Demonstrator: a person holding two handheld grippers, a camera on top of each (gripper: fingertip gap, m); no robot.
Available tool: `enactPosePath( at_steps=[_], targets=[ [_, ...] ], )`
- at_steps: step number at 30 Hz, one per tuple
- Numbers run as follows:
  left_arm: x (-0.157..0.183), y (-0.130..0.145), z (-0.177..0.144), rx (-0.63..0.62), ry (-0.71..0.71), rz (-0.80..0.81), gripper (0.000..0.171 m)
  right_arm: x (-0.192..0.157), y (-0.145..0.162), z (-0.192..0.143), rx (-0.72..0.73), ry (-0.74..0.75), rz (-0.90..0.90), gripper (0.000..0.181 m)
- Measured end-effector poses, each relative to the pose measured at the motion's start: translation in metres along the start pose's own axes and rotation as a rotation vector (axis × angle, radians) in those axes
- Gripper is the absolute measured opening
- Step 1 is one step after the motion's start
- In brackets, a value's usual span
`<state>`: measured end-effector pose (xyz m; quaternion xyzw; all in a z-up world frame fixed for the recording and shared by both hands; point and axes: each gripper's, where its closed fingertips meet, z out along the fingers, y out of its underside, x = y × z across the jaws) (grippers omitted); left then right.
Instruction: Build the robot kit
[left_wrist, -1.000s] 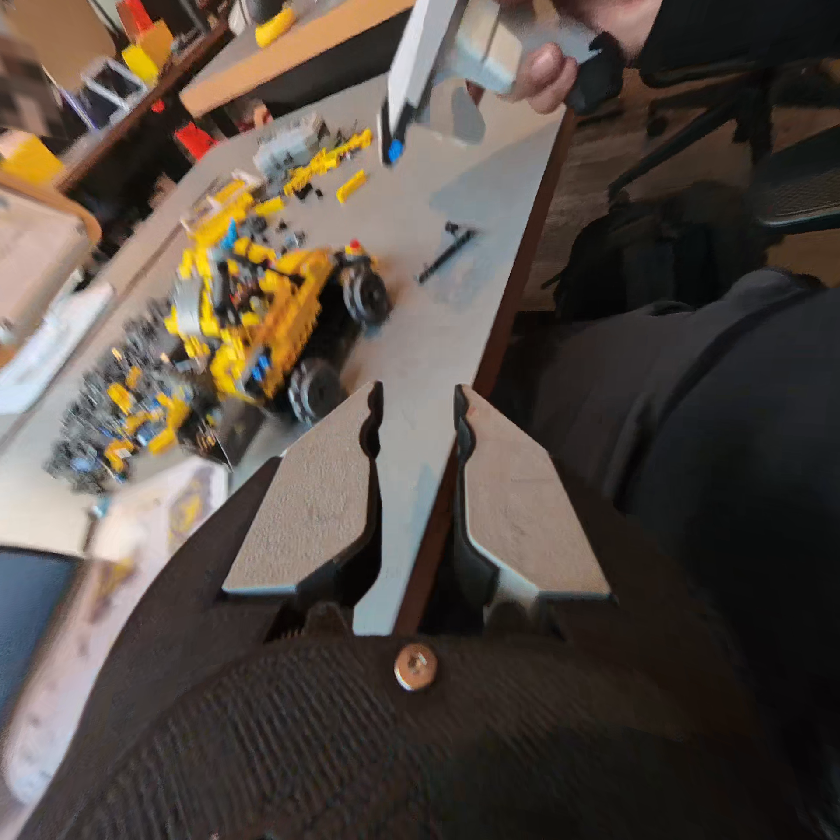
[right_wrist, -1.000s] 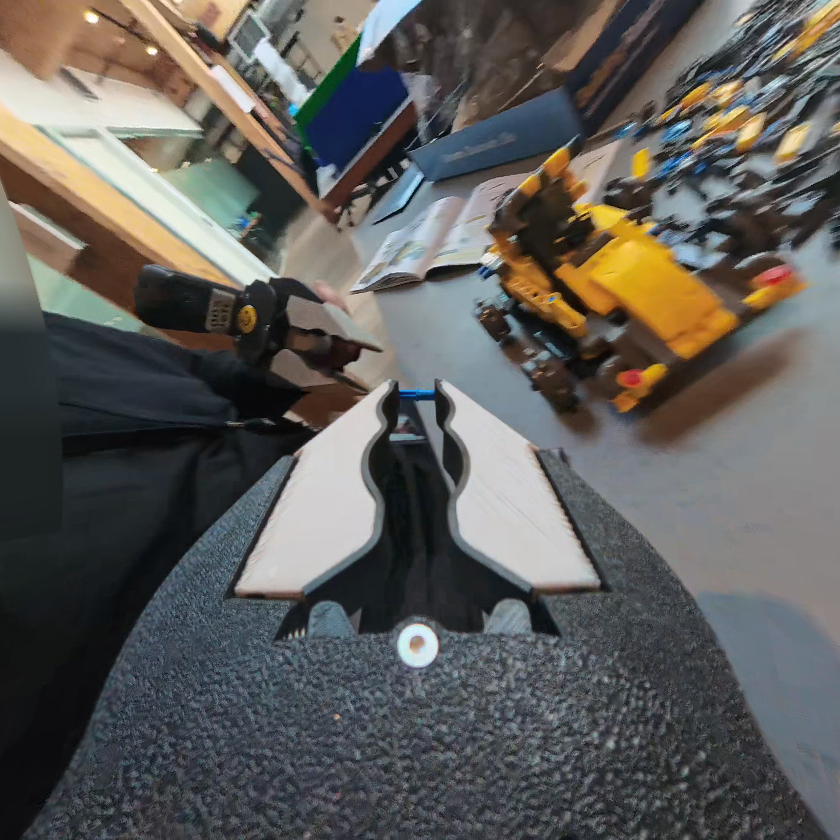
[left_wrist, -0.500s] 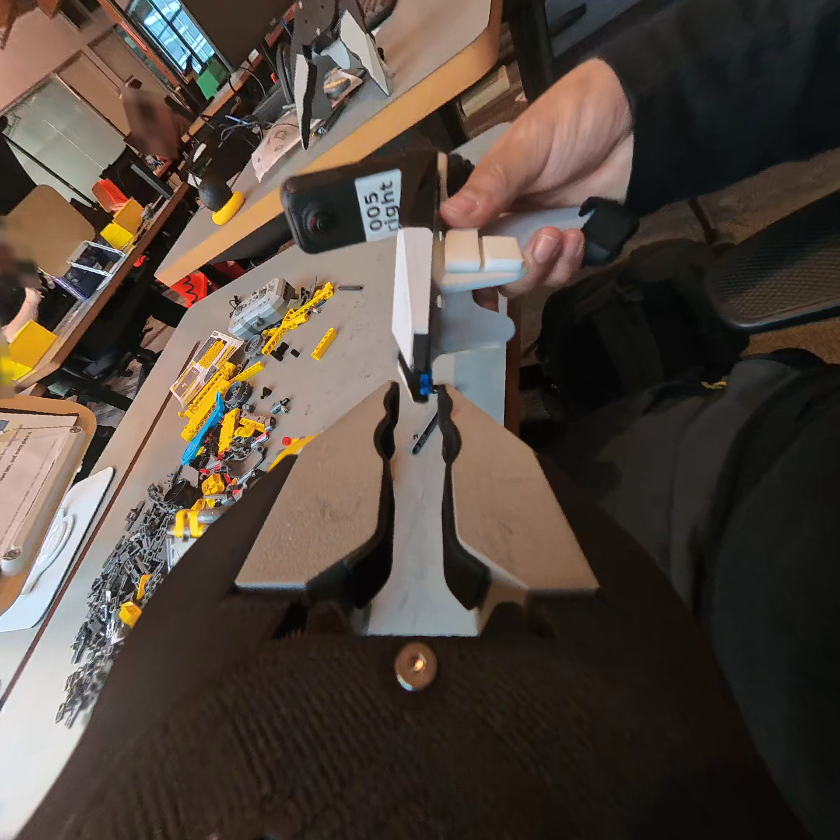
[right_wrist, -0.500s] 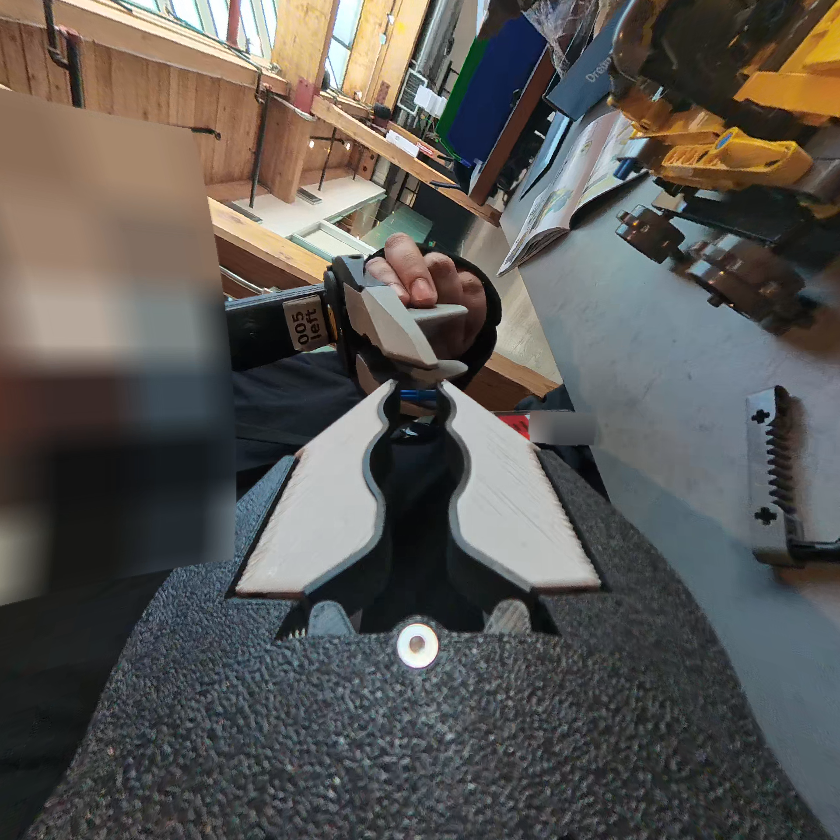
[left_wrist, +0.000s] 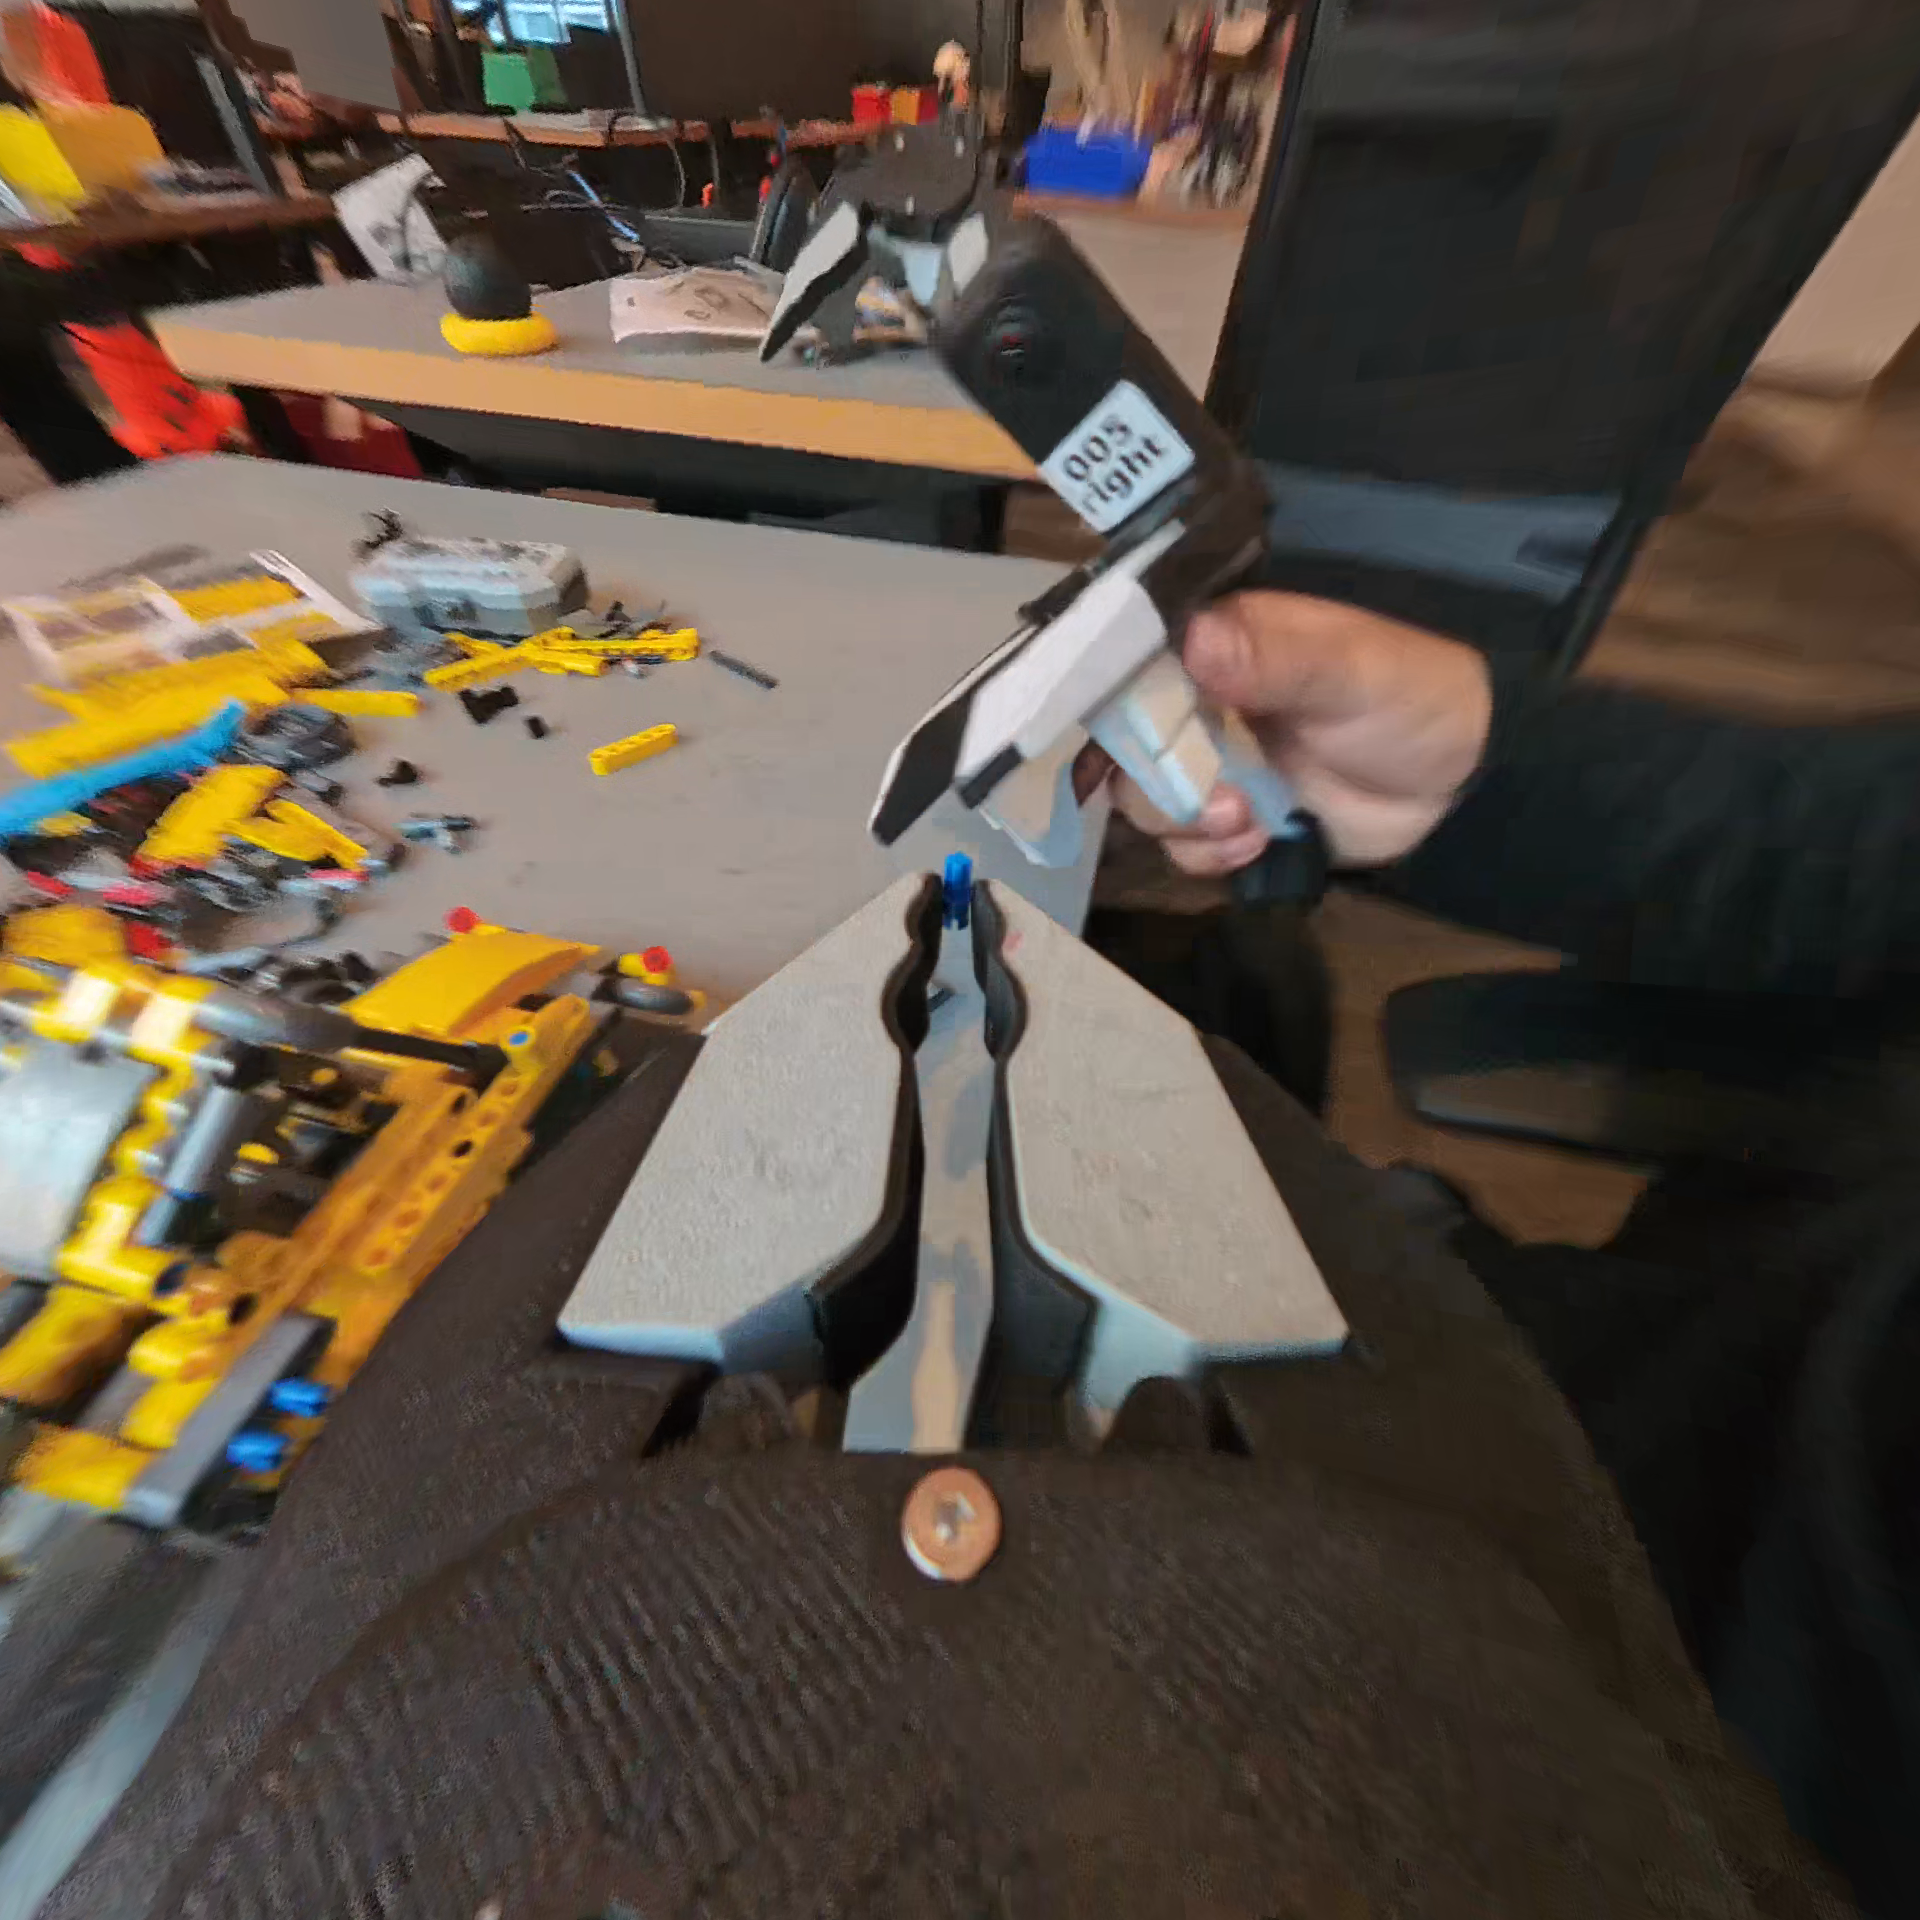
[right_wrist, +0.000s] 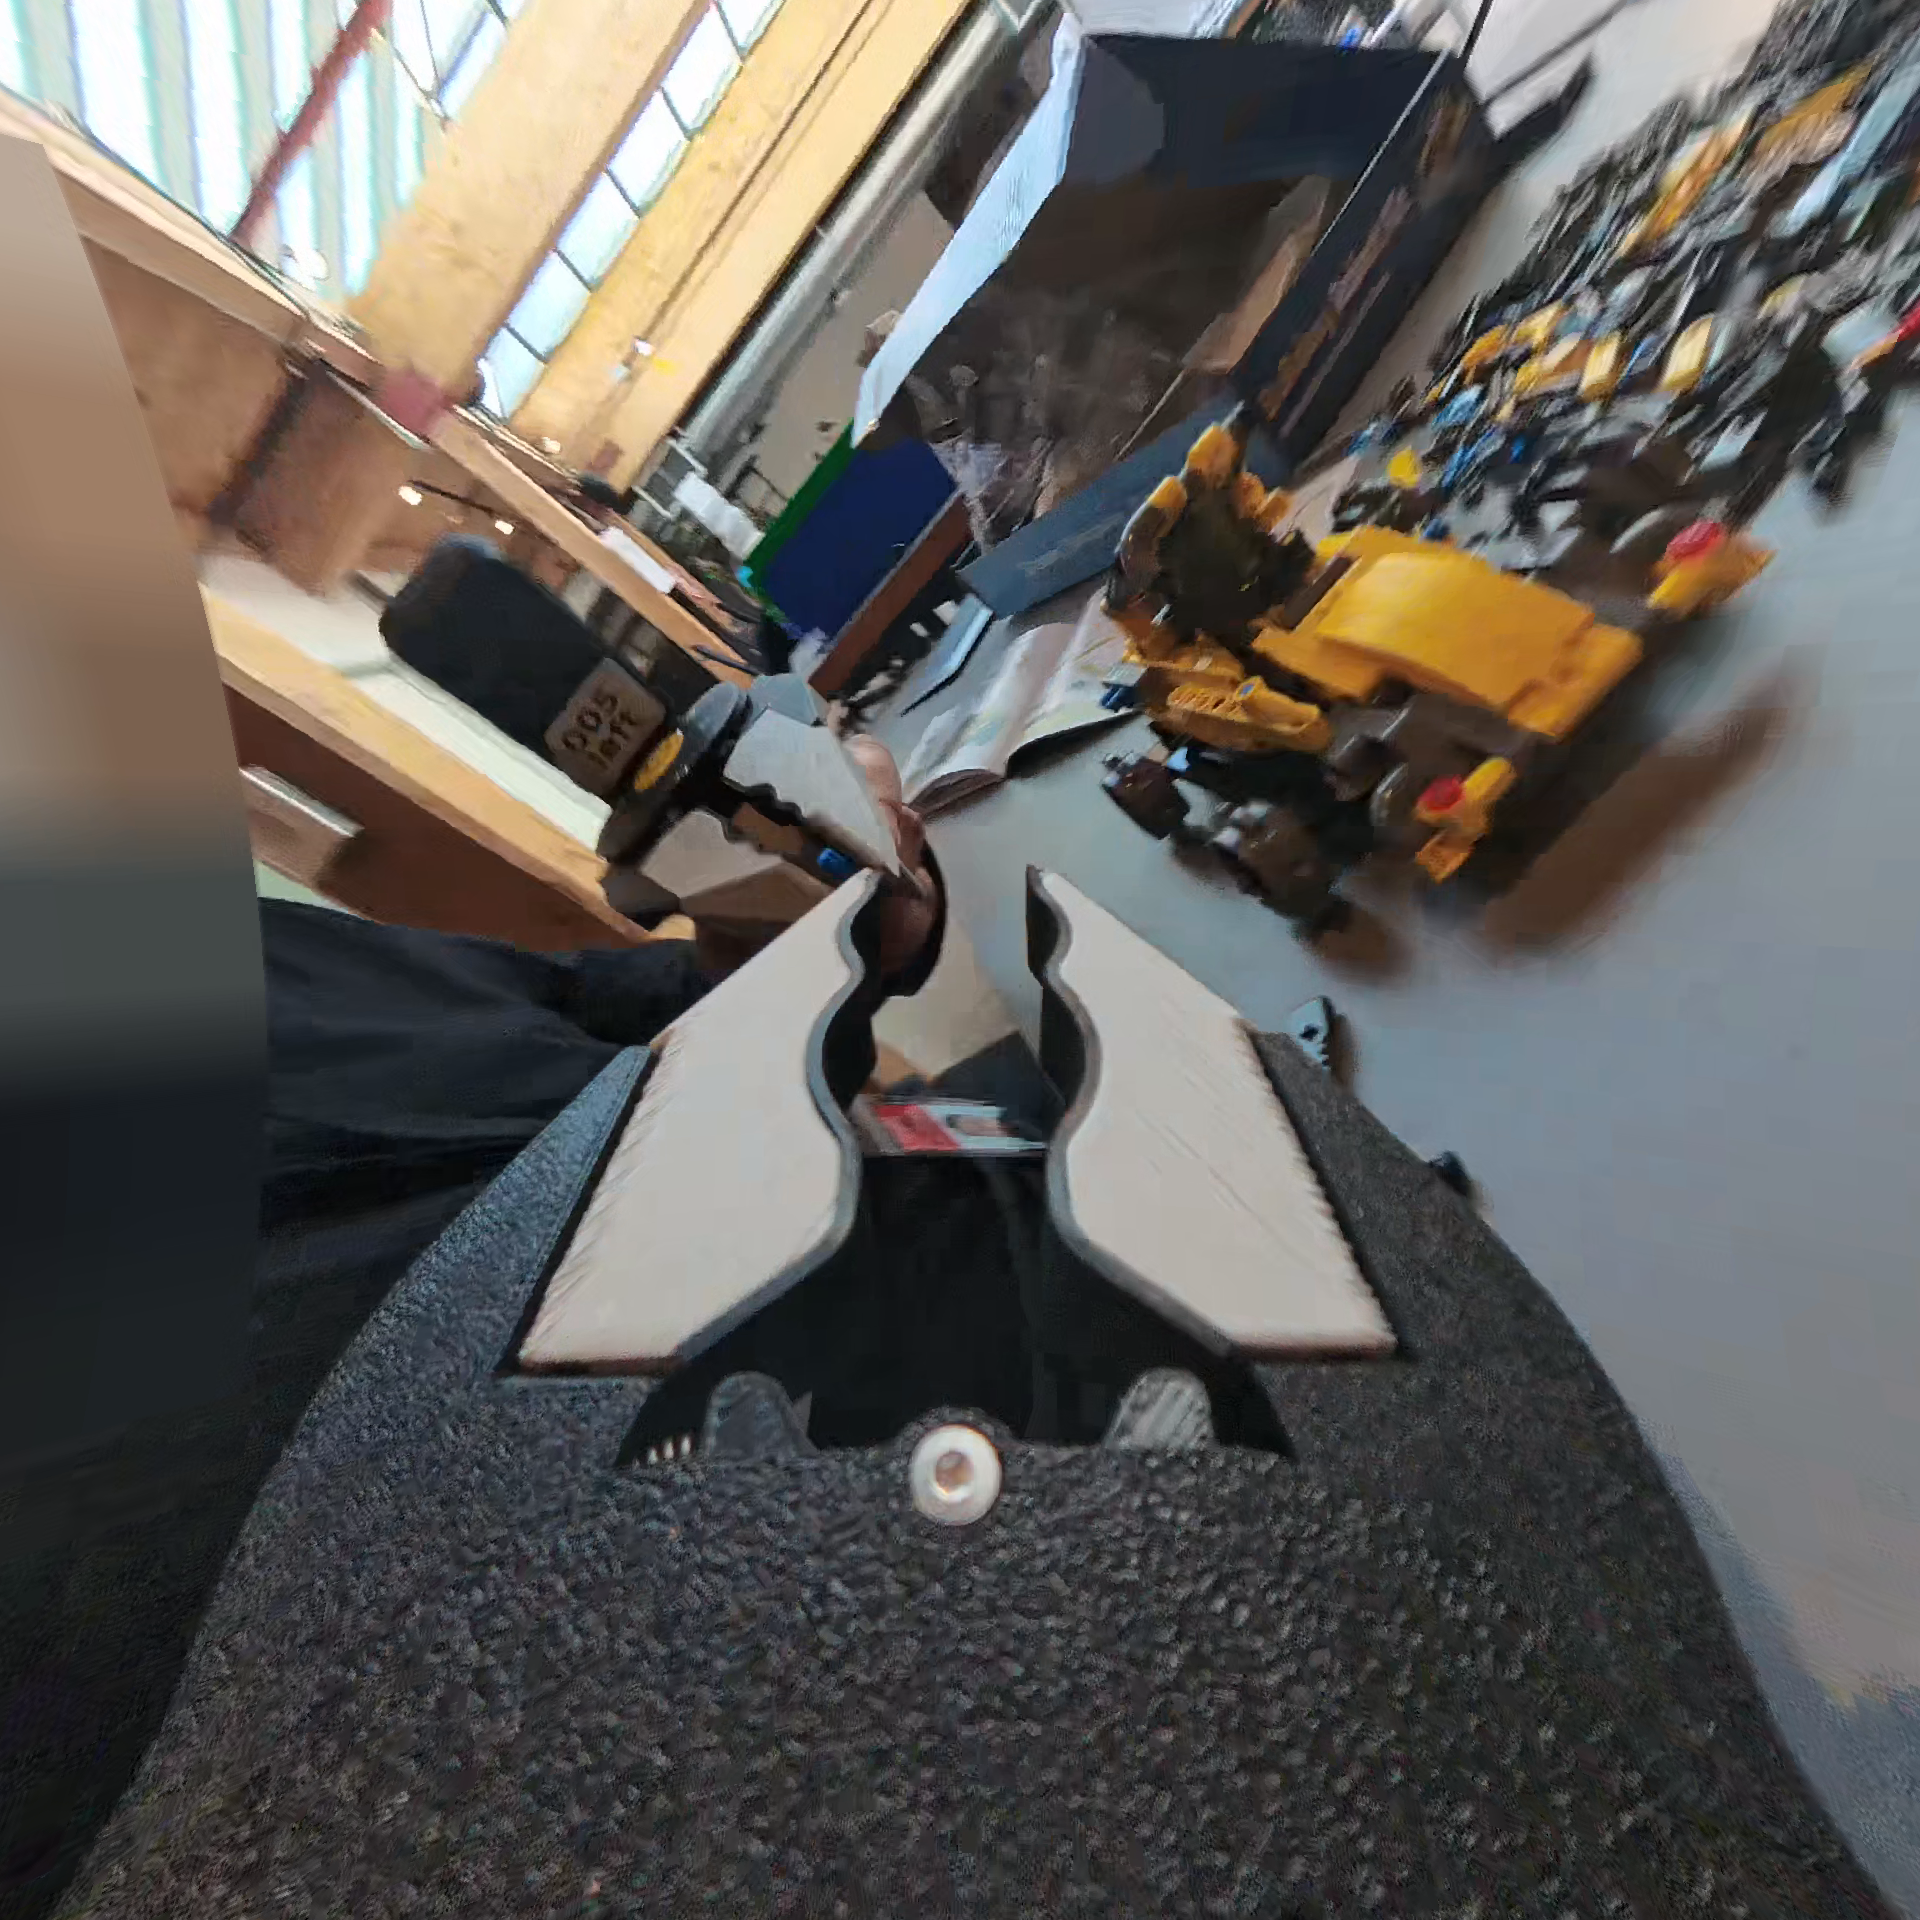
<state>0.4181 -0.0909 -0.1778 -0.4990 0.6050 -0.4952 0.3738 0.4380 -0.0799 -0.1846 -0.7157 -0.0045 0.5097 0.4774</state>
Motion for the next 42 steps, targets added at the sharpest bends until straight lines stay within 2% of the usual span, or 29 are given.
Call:
enactPosePath(
  at_steps=[4,7,9,11,17,22,30,33,38,42],
  targets=[
    [-0.004,-0.014,-0.006,0.119,0.145,-0.331,0.003,-0.013,0.014,-0.003,-0.055,0.149,-0.399,0.035],
    [0.000,-0.025,-0.007,0.234,0.298,-0.628,0.002,-0.013,0.010,-0.002,0.003,0.382,-0.698,0.031],
    [0.001,-0.033,-0.009,0.318,0.410,-0.824,0.002,-0.018,0.004,-0.001,0.046,0.506,-0.833,0.026],
    [-0.001,-0.033,-0.009,0.368,0.455,-0.942,0.002,-0.029,0.002,0.003,0.065,0.528,-0.887,0.026],
    [0.003,-0.034,-0.004,0.417,0.486,-1.055,0.002,-0.038,-0.004,0.006,0.094,0.622,-0.981,0.022],
    [0.010,-0.038,0.001,0.456,0.528,-1.144,0.002,-0.040,-0.007,0.004,0.111,0.732,-1.079,0.011],
    [0.008,-0.038,0.004,0.502,0.456,-1.194,0.002,-0.039,-0.008,0.001,0.141,0.817,-1.119,0.008],
    [0.008,-0.038,0.004,0.527,0.478,-1.231,0.002,-0.039,-0.008,0.001,0.155,0.810,-1.103,0.008],
    [0.004,-0.033,0.002,0.538,0.433,-1.214,0.002,-0.038,-0.005,0.003,0.145,0.813,-1.113,0.004],
    [0.000,-0.030,0.003,0.507,0.362,-1.123,0.002,-0.036,-0.003,0.005,0.132,0.784,-1.097,0.006]
  ],
)
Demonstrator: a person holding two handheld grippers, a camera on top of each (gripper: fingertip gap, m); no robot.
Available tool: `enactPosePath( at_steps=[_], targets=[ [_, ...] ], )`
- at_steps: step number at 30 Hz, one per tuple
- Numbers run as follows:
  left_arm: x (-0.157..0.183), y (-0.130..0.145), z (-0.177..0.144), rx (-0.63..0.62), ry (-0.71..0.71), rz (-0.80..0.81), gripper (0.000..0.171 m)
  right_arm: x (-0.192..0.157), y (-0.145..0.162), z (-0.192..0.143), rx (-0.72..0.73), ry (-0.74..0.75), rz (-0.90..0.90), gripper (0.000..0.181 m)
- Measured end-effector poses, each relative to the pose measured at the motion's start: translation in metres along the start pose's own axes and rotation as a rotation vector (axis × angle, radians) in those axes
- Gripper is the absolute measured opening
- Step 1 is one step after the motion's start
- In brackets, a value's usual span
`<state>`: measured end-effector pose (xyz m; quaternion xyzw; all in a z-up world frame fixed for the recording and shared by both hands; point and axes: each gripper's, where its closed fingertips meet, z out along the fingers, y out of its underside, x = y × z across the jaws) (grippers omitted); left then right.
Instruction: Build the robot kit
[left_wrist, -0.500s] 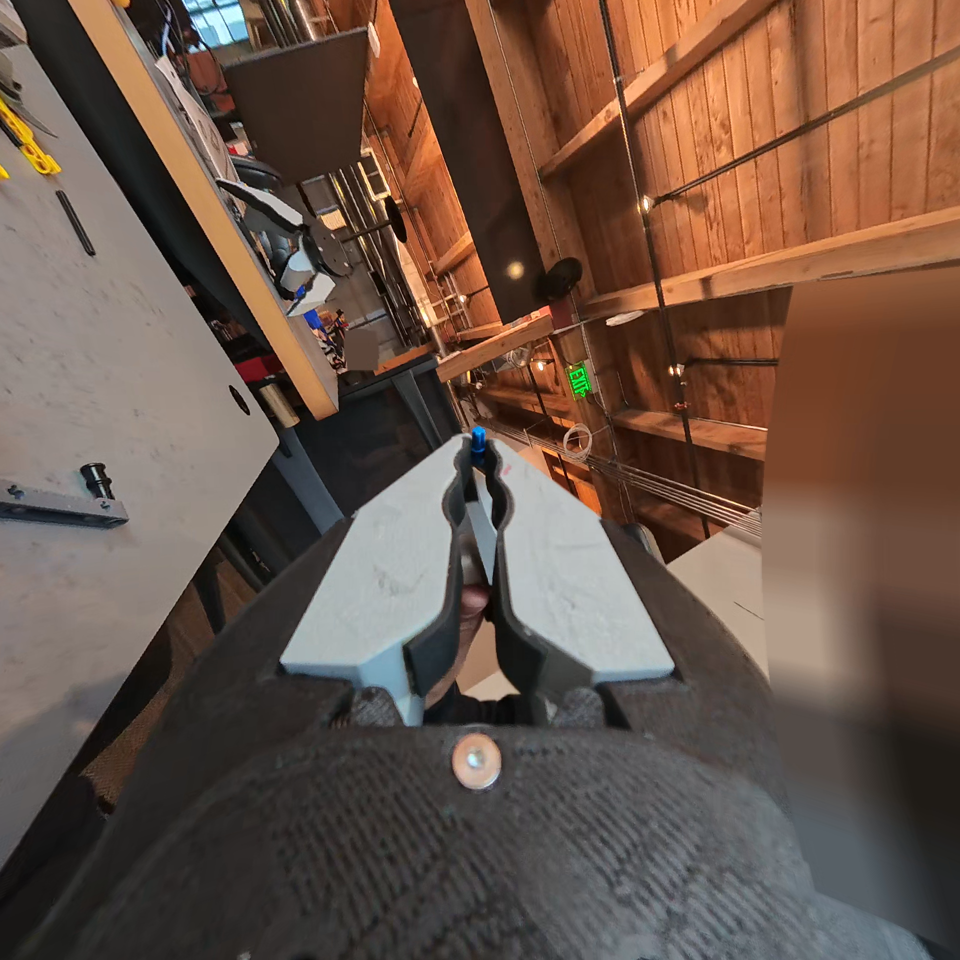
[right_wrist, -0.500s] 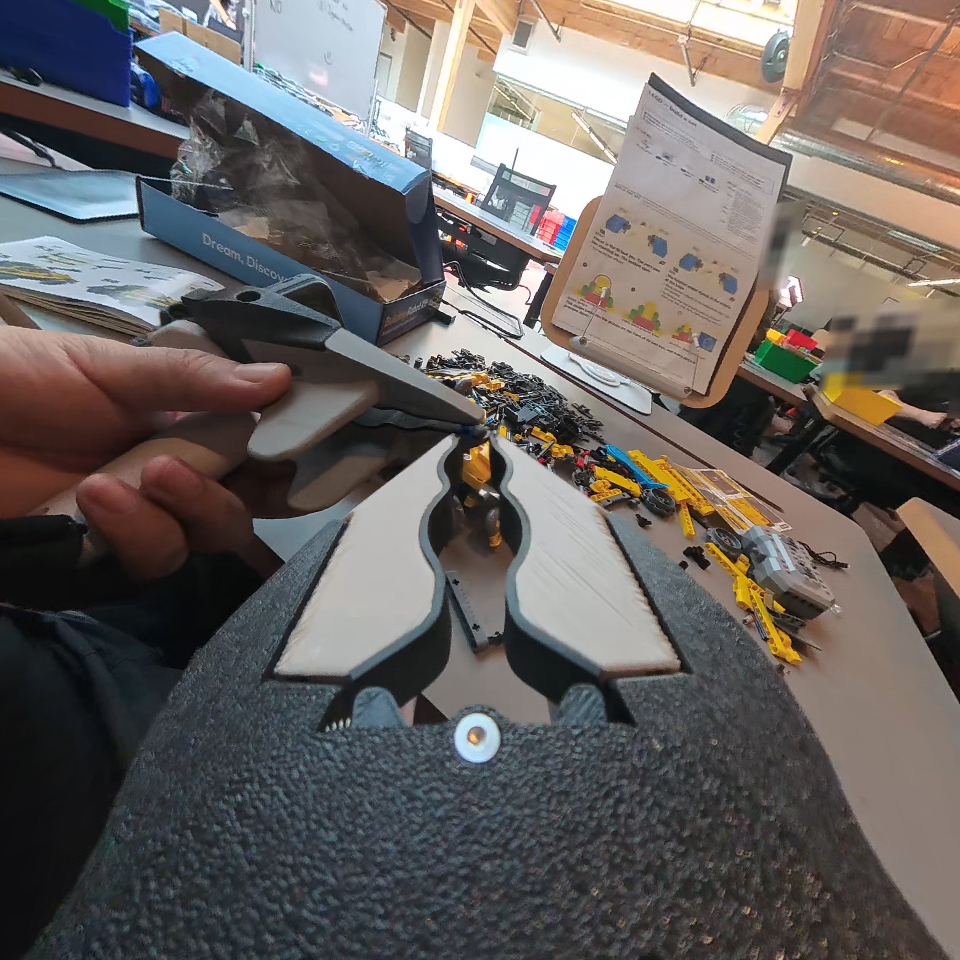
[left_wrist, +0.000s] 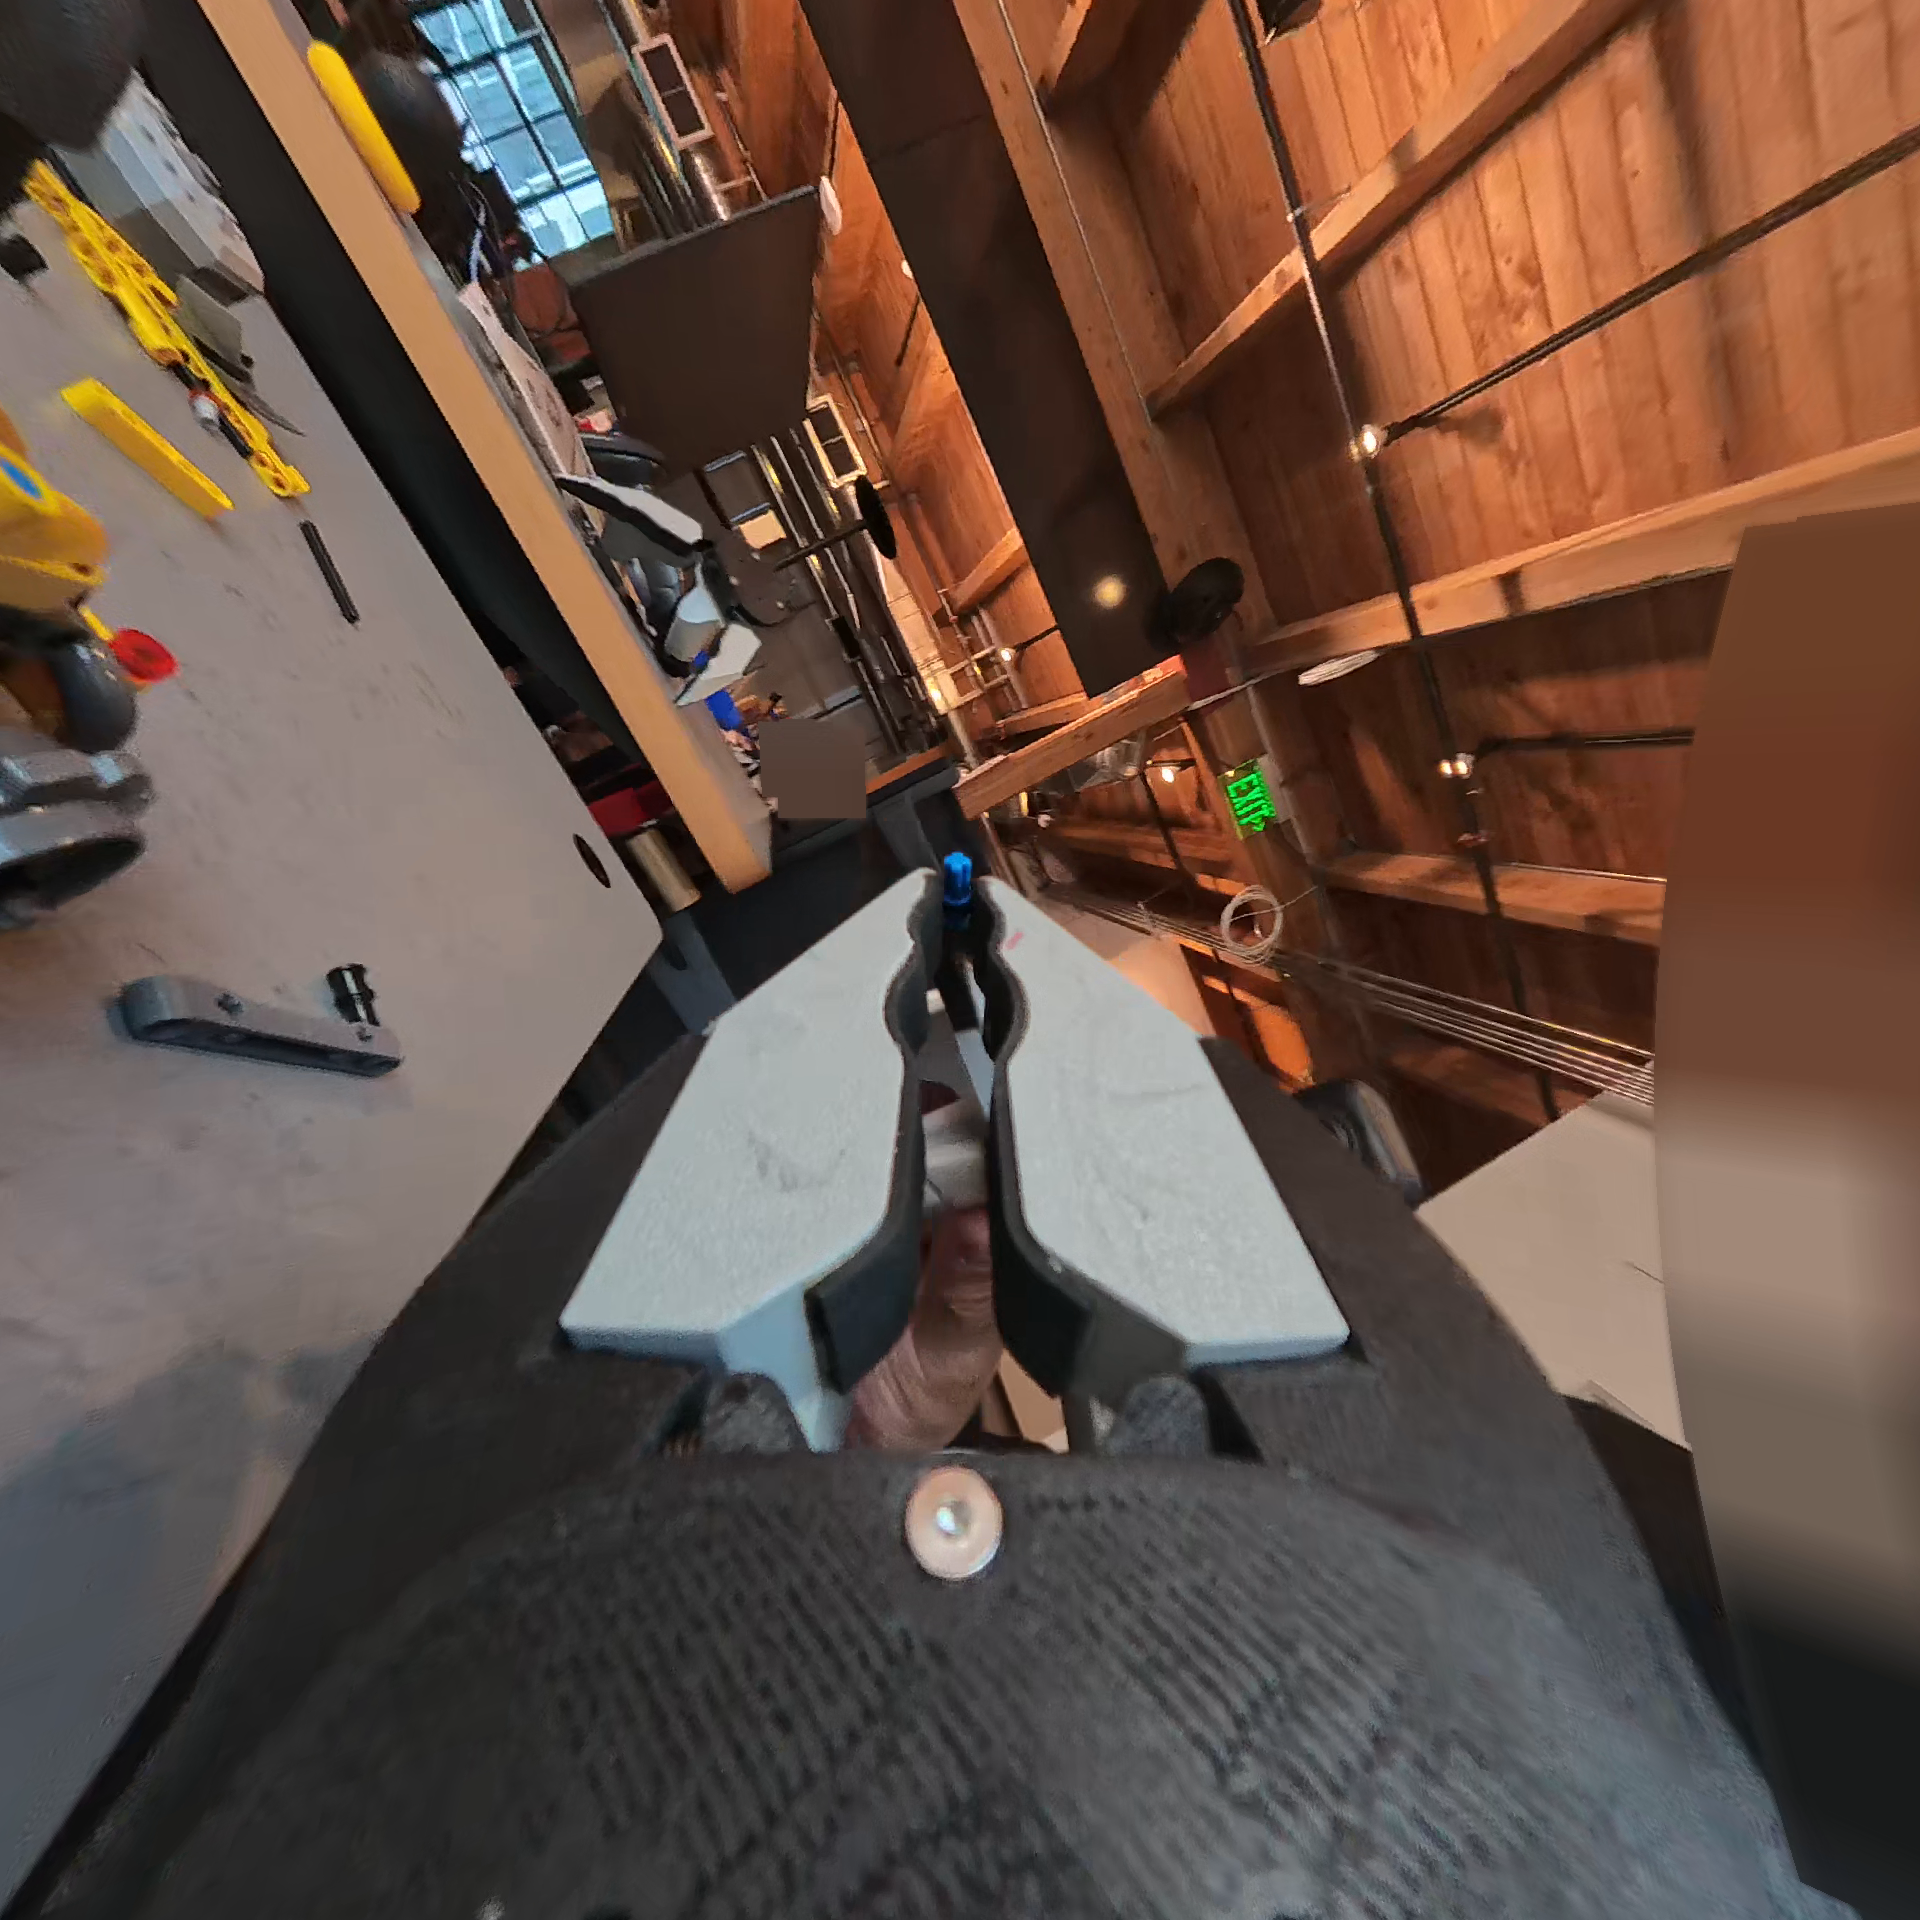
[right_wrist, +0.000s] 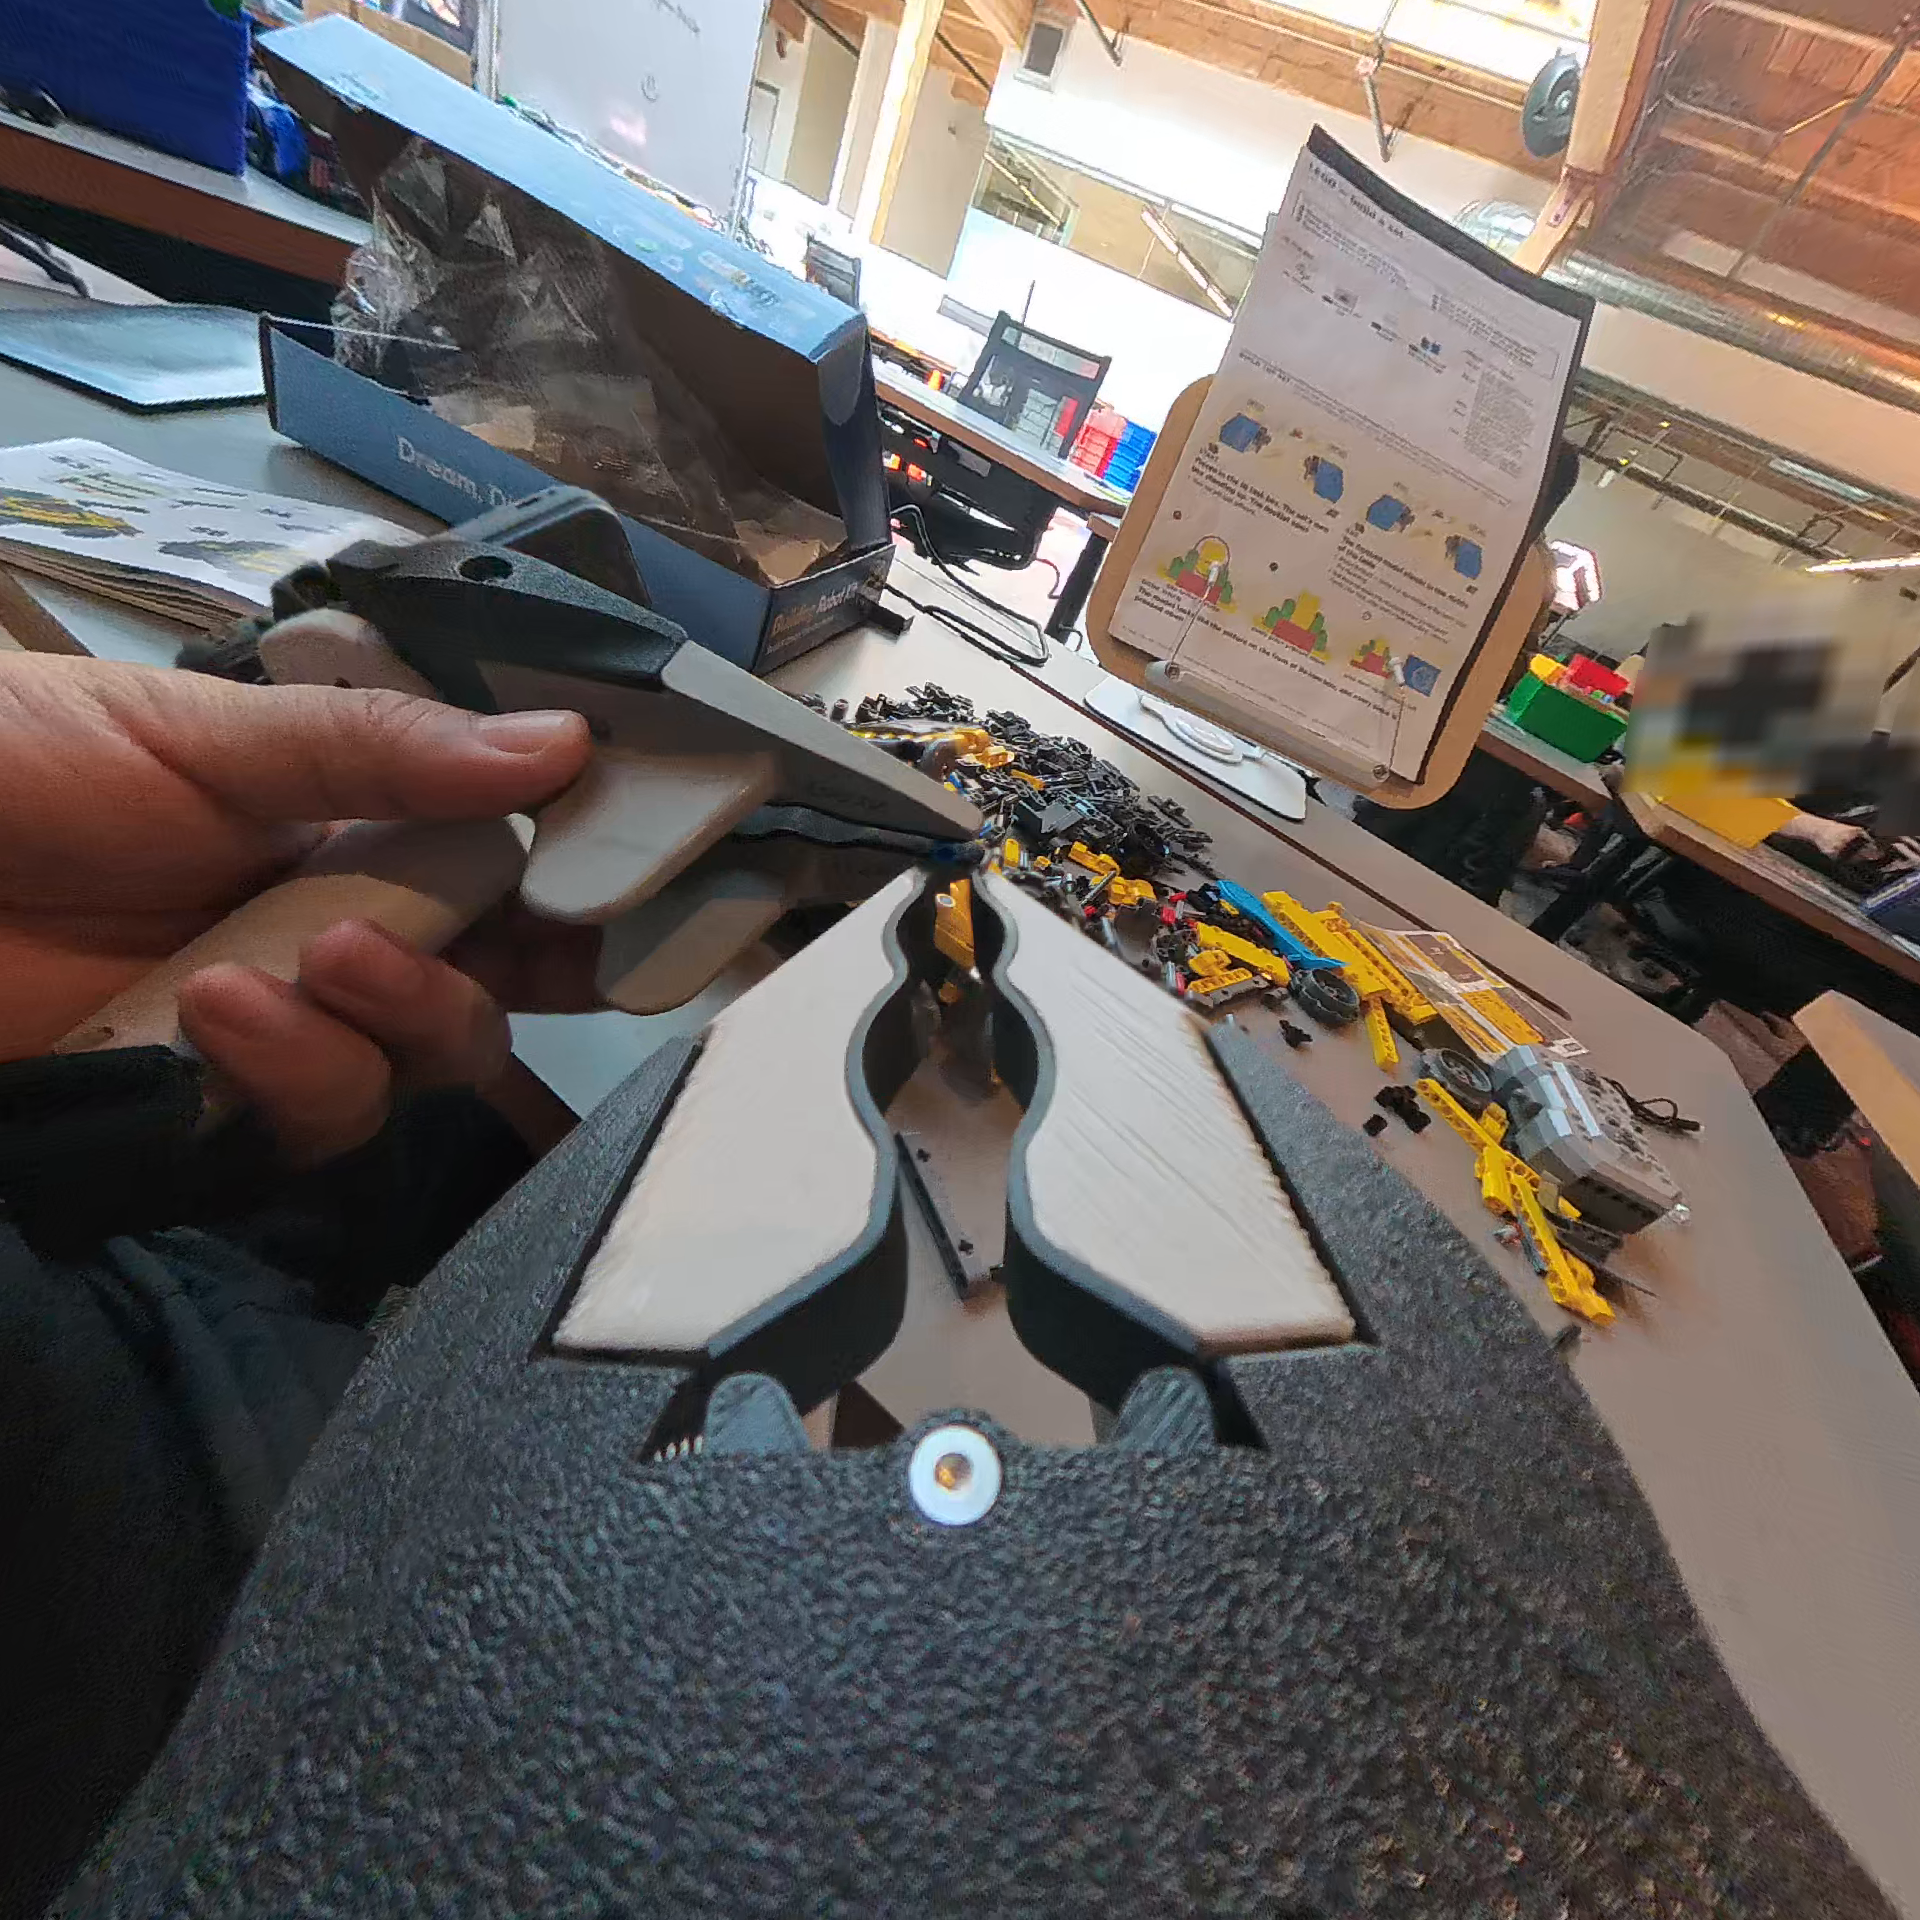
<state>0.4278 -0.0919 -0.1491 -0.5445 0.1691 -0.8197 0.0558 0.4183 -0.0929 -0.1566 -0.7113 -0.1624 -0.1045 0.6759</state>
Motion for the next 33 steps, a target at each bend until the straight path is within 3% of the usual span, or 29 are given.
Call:
enactPosePath(
  at_steps=[21,33],
  targets=[
    [-0.012,0.002,0.004,0.107,0.033,-0.195,0.002,0.004,0.008,0.005,0.012,0.036,0.088,0.003],
    [-0.022,0.004,0.003,0.062,0.008,-0.182,0.003,0.003,0.017,0.007,0.004,0.011,0.128,0.002]
  ],
)
